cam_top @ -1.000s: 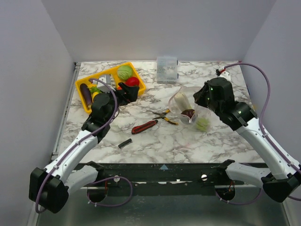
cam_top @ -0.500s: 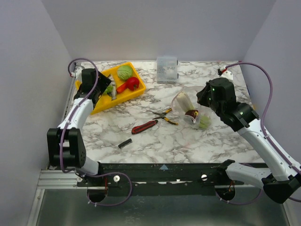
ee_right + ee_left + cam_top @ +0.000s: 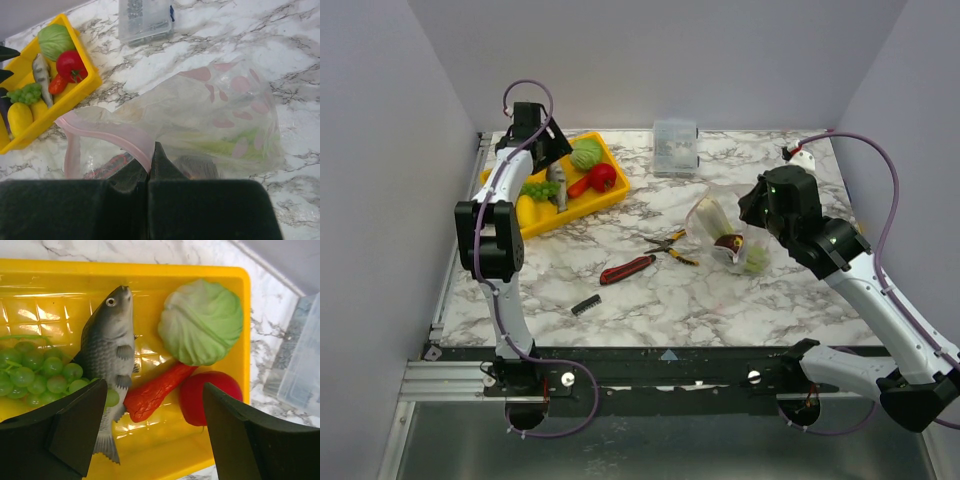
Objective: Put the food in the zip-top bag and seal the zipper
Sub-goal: Pick up the fake vegetable from the bin.
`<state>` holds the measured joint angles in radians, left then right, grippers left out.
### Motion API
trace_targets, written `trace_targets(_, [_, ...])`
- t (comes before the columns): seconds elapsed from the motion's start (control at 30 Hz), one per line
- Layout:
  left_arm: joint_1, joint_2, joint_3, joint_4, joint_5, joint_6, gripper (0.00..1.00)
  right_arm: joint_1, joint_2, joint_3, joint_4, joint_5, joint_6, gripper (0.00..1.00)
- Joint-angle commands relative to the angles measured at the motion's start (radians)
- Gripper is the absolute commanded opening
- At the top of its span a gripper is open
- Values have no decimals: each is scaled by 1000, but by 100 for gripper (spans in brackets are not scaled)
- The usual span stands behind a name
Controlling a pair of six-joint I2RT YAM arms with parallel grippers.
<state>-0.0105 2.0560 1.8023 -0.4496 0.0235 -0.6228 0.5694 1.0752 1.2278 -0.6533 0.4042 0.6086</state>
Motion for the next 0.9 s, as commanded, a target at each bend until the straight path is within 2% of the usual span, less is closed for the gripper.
trace_targets(0.0, [1, 70, 84, -97, -10, 49, 79, 3, -1, 32, -19, 30, -9, 0])
trace_targets(0.2, [1, 183, 220, -211, 17, -64, 81, 2, -1, 33, -18, 17, 0, 0])
trace_targets(0.33, [1, 98, 63, -75, 31, -54, 80, 3, -4, 29, -19, 14, 6, 0])
trace_targets(0.43, [1, 28, -37, 21, 106, -10, 79, 3, -5, 21, -17, 11, 10, 0])
trace_targets(0.53, [1, -27, -178, 201, 302, 11, 76, 2, -6, 15, -14, 5, 13, 0])
trace_targets(0.63, [-3, -21, -224, 280, 422, -49, 73, 3, -3, 13, -9, -2, 14, 0])
trace_targets(0.73, [-22, -4, -228, 283, 410, -82, 73, 2, -7, 15, -9, -8, 16, 0])
trace_targets(0.87, [-65, 8, -215, 277, 326, -96, 75, 3, -14, 15, -15, -2, 16, 0])
